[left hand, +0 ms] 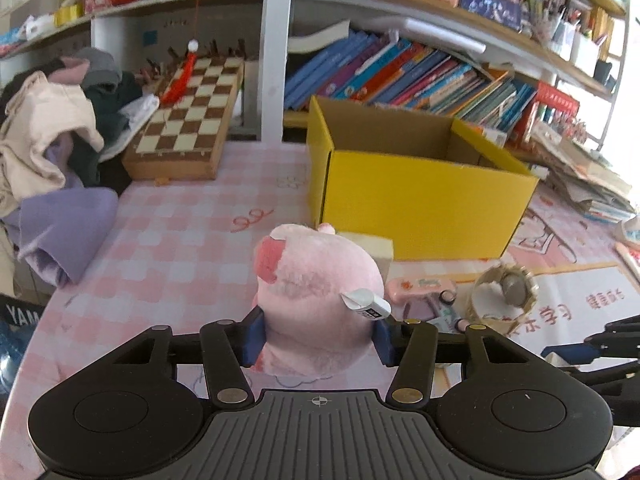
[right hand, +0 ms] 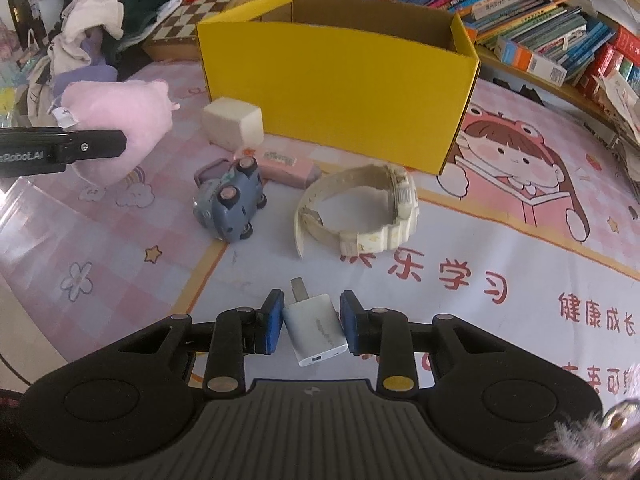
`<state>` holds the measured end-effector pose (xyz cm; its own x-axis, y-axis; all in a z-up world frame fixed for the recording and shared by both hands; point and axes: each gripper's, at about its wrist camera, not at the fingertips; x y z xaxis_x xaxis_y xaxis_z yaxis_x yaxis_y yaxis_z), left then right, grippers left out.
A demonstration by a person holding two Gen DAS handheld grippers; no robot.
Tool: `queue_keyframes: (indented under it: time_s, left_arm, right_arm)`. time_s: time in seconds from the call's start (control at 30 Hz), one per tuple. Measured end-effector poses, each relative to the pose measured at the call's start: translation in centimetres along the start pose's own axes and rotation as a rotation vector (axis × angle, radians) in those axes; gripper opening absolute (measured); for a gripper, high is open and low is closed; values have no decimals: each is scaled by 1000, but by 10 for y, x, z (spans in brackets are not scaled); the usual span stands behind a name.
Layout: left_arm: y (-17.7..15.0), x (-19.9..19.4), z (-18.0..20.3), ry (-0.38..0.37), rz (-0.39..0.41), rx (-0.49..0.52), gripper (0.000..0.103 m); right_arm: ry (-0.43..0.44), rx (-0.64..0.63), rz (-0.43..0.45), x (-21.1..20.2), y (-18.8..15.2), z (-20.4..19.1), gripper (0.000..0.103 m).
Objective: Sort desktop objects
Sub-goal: 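Lift the adapter with the right tool while the left tool grasps the pink plush pig, then carry the adapter with the right tool while the left tool carries the pig over the yellow box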
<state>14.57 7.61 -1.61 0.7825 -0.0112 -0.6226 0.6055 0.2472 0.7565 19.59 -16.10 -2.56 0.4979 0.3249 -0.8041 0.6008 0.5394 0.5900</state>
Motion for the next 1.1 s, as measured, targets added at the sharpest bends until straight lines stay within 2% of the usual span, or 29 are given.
queue_keyframes:
  time_s: [0.27,0.53,0.87,1.1]
  left_arm:
    - [8,-23,10,-43,79,31,51]
    - [20,-25,22,-65,111,66,51]
    - [64,-10,48,-136,180,129,51]
    - [100,13,74,-158,235,180,52]
  right_arm:
    - [-12,30,46,-16,10,7,29]
    - [-18,62,104,-29,29,24,29]
    - [-35,27,238,-44,85,61,29]
    - [-42,-30,306,-39,132,94,29]
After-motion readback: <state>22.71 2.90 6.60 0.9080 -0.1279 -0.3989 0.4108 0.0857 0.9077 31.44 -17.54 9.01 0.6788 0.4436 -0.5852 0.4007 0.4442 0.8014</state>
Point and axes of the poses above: each gripper's, at about its wrist camera, not at the fingertips, and x roughly the way its jaws point, z to its right, y to its top, and after that the axes turned 8 degrees about -x, right-handed
